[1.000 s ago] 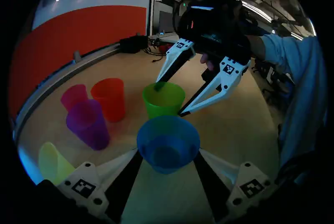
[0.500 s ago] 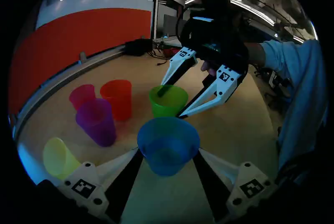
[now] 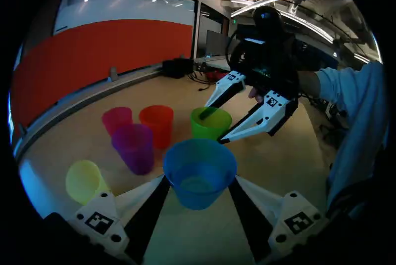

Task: Pour water

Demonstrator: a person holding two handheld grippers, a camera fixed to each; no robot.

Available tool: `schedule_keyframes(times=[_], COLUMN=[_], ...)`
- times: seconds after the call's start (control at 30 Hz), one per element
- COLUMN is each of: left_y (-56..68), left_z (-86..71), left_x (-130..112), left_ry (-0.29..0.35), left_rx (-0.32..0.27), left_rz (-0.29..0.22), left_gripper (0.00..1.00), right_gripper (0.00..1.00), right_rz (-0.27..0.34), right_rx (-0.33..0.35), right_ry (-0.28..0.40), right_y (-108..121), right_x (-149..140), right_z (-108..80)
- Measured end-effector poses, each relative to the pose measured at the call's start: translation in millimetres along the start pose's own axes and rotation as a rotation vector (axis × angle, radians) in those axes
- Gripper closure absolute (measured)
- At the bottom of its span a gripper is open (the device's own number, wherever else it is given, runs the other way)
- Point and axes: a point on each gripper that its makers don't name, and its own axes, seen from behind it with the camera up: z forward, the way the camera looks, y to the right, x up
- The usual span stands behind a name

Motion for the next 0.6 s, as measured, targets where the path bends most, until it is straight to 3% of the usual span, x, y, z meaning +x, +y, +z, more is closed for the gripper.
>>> schedule_keyframes(times=[0.6], left_y=[-32.7], left_z=[-55.6], left_x=[48], left_ry=[0.136], left_rx=[0.118], left_rz=[0.018], left_gripper=[0.17], right_gripper=[0.1], right_rz=[-0.003], right_rx=[-0.032], right_ry=[0.135], right_y=[-11], right_x=[43], right_z=[-16.8])
